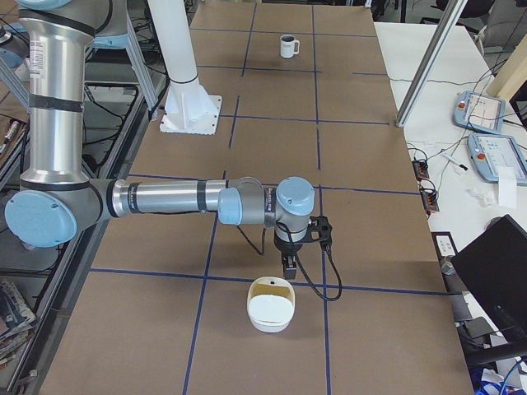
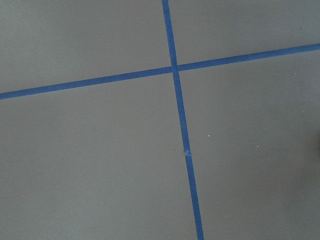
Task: Left arm hands cup to right arm to dump lemon
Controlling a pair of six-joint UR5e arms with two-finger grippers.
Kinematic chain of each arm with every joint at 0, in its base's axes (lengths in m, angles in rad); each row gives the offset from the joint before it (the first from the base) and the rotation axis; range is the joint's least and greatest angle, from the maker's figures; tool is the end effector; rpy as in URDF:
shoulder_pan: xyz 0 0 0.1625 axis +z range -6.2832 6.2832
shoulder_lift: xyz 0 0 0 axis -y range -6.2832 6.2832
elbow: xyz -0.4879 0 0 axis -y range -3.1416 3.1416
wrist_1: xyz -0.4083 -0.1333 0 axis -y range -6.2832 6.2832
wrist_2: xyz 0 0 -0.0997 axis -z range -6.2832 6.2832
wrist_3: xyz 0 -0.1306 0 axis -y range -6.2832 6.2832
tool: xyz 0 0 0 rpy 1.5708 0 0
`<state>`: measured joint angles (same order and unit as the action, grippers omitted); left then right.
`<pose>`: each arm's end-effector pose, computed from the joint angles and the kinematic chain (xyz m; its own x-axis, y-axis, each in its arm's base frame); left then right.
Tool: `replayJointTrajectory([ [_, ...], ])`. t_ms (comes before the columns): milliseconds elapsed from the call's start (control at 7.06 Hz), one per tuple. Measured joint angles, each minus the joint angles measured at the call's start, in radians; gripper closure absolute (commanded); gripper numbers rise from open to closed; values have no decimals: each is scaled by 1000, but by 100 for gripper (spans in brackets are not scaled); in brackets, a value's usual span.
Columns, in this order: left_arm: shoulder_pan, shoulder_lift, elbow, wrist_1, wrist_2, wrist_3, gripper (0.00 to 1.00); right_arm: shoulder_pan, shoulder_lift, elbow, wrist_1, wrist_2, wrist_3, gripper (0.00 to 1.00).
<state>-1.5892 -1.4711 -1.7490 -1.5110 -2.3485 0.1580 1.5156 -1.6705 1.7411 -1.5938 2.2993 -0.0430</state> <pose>-0.0501 -0.4591 0.7071 0.7067 0.1573 -0.6898 -0.0940 0.9872 0.1289 0.0207 -0.4648 0.7118 0.7402 -0.1156 0.6623 0.0870 0.9933 0.0761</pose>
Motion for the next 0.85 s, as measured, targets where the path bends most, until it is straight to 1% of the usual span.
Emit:
replayJointTrajectory([
  [567,2,3,-24,2,1,-2,0,-1,2,0,1,2,0,0],
  [850,3,-28,-36,-5,-1,-5,0,-1,5,5,2,2,0,0],
])
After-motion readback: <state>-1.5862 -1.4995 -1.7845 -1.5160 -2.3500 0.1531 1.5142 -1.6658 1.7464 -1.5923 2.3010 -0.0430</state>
